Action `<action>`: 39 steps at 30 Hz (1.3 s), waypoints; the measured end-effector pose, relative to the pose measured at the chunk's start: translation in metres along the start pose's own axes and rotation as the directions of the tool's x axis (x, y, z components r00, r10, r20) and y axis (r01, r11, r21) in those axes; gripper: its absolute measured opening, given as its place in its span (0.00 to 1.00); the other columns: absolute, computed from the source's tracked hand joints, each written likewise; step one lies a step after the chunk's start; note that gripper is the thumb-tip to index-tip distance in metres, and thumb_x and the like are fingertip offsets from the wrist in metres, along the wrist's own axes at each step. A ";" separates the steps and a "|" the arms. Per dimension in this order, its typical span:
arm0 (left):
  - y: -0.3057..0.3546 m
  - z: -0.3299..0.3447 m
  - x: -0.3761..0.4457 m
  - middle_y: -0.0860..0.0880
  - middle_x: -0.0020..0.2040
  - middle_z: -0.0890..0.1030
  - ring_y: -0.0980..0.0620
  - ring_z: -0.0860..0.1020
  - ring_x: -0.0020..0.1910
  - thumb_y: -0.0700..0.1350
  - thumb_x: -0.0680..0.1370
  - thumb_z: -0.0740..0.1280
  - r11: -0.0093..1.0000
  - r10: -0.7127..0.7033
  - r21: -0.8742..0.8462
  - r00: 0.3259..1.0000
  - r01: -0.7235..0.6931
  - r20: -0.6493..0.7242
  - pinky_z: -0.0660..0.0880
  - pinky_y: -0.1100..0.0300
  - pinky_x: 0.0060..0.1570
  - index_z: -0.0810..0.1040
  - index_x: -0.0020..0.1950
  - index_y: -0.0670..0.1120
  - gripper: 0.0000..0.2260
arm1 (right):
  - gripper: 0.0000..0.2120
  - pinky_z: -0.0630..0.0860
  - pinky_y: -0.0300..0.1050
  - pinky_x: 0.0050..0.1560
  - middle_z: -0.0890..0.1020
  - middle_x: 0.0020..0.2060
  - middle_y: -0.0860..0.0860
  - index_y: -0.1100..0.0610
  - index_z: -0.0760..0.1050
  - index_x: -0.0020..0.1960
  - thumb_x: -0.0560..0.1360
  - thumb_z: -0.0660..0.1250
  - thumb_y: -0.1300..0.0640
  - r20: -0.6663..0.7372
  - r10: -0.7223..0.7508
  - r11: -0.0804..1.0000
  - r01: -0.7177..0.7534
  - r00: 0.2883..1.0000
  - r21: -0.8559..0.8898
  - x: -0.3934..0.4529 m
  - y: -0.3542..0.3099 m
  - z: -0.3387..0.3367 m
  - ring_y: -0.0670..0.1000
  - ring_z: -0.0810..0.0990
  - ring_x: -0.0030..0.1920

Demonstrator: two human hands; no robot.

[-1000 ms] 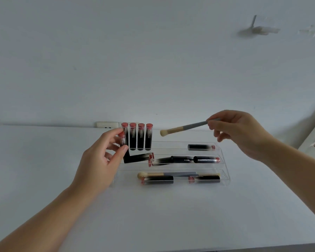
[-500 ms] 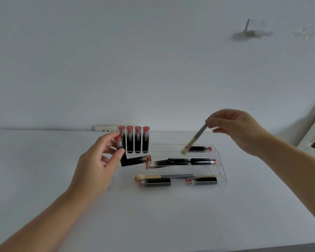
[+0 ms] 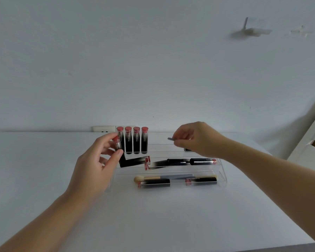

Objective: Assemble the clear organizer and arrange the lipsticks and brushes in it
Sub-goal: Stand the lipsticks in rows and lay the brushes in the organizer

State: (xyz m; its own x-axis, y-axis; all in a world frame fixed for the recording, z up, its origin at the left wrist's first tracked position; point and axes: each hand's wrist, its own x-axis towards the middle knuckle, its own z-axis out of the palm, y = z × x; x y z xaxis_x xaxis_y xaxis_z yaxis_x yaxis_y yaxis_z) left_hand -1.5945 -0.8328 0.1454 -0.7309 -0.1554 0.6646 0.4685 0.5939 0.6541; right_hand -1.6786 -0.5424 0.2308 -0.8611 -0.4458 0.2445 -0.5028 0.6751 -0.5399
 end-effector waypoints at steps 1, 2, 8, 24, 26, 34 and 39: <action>0.000 0.000 0.000 0.61 0.52 0.81 0.63 0.80 0.51 0.44 0.78 0.72 1.000 -0.003 -0.005 1.000 0.003 0.001 0.75 0.72 0.43 0.75 0.68 0.56 0.20 | 0.02 0.81 0.39 0.45 0.85 0.37 0.41 0.44 0.83 0.46 0.75 0.73 0.51 0.030 -0.005 0.999 0.007 1.000 -0.046 0.000 -0.002 0.005 0.41 0.83 0.40; 0.000 0.000 0.000 0.61 0.52 0.81 0.62 0.80 0.51 0.45 0.78 0.71 1.000 -0.004 -0.009 1.000 0.004 0.002 0.75 0.71 0.43 0.75 0.68 0.57 0.20 | 0.02 0.81 0.42 0.48 0.84 0.38 0.40 0.44 0.83 0.47 0.75 0.72 0.50 0.064 -0.010 0.995 0.016 0.998 -0.098 0.001 -0.003 0.008 0.41 0.82 0.42; 0.000 -0.001 0.000 0.66 0.54 0.79 0.61 0.80 0.50 0.46 0.78 0.71 1.000 -0.005 -0.021 1.000 0.005 0.008 0.74 0.73 0.42 0.74 0.68 0.59 0.20 | 0.11 0.74 0.42 0.50 0.79 0.44 0.38 0.41 0.81 0.49 0.77 0.63 0.56 0.178 -0.012 0.931 0.077 0.984 -0.358 0.006 0.000 -0.007 0.39 0.76 0.47; -0.005 -0.001 0.001 0.65 0.52 0.80 0.63 0.80 0.51 0.44 0.78 0.71 1.000 0.014 -0.016 1.000 -0.014 0.007 0.73 0.75 0.42 0.74 0.66 0.61 0.20 | 0.07 0.72 0.41 0.44 0.77 0.44 0.35 0.37 0.72 0.47 0.78 0.64 0.51 0.355 -0.036 0.793 0.243 0.934 -0.558 0.000 0.004 -0.037 0.41 0.75 0.48; -0.005 -0.001 0.001 0.65 0.53 0.80 0.63 0.80 0.51 0.45 0.78 0.71 1.000 0.012 -0.013 1.000 -0.012 0.007 0.73 0.74 0.42 0.74 0.66 0.62 0.20 | 0.08 0.76 0.44 0.46 0.77 0.42 0.35 0.38 0.72 0.47 0.77 0.66 0.51 0.330 -0.041 0.789 0.233 0.943 -0.568 -0.001 0.004 -0.038 0.44 0.77 0.48; 0.001 -0.002 0.001 0.65 0.53 0.80 0.63 0.80 0.50 0.53 0.77 0.68 1.000 0.018 -0.018 1.000 -0.018 -0.005 0.73 0.75 0.42 0.74 0.67 0.60 0.19 | 0.07 0.73 0.32 0.42 0.81 0.43 0.39 0.45 0.81 0.53 0.76 0.72 0.54 -0.096 -0.258 0.946 0.231 0.961 -0.228 -0.001 -0.008 -0.028 0.43 0.79 0.42; 0.002 -0.002 0.001 0.65 0.51 0.79 0.65 0.80 0.50 0.53 0.76 0.68 0.999 0.038 0.002 0.999 -0.038 -0.010 0.73 0.77 0.42 0.75 0.68 0.56 0.20 | 0.08 0.72 0.31 0.44 0.80 0.43 0.39 0.48 0.83 0.54 0.77 0.72 0.58 -0.065 -0.326 0.938 0.314 0.943 -0.147 -0.009 -0.032 -0.011 0.43 0.79 0.41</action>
State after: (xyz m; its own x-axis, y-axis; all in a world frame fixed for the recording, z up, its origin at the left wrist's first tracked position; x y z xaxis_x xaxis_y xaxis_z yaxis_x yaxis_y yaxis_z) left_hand -1.5929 -0.8336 0.1478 -0.7077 -0.1407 0.6924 0.4947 0.6009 0.6278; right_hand -1.6559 -0.5535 0.2547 -0.6533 -0.6024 0.4586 -0.7530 0.5795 -0.3116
